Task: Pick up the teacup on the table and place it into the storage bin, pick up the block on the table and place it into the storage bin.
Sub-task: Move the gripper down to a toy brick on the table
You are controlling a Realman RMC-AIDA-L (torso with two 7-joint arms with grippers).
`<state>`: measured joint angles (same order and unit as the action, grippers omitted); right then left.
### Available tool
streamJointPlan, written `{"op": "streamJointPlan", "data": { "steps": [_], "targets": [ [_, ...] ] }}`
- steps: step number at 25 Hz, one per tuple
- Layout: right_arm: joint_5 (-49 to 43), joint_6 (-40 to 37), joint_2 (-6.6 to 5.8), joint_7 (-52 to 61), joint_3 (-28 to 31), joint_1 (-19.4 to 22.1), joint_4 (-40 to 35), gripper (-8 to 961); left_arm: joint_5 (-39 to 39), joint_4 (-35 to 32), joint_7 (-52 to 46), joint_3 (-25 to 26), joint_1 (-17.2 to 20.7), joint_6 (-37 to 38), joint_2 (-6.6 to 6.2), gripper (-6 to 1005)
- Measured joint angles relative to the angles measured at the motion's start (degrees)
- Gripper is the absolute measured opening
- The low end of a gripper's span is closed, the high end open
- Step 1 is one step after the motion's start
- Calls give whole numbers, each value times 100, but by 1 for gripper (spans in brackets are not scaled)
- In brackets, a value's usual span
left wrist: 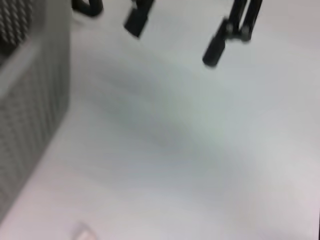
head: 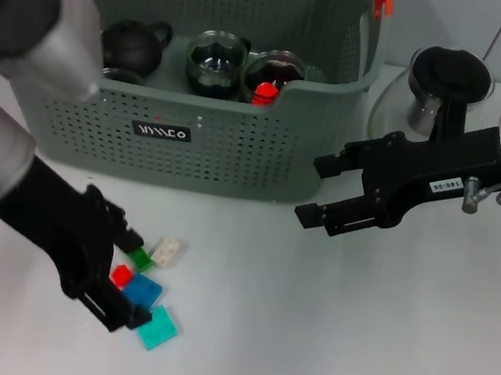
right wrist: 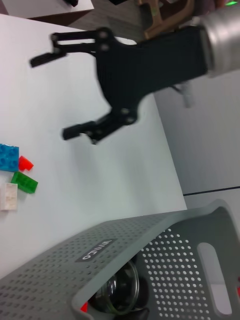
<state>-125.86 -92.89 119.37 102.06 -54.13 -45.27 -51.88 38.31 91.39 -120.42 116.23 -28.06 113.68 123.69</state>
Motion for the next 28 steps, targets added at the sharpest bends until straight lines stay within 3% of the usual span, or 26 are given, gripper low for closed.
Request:
{"op": "streamJointPlan", "data": {
  "steps": [10,28],
  "targets": [
    [2,10,-11,-39,0,33,66,837,-173,-696,-95,-250,-167,-332,56,935],
    [0,-6,-54,-59,59,69,127,838,-531,-1056,-936,160,-257,-1223,36,935]
  ]
}}
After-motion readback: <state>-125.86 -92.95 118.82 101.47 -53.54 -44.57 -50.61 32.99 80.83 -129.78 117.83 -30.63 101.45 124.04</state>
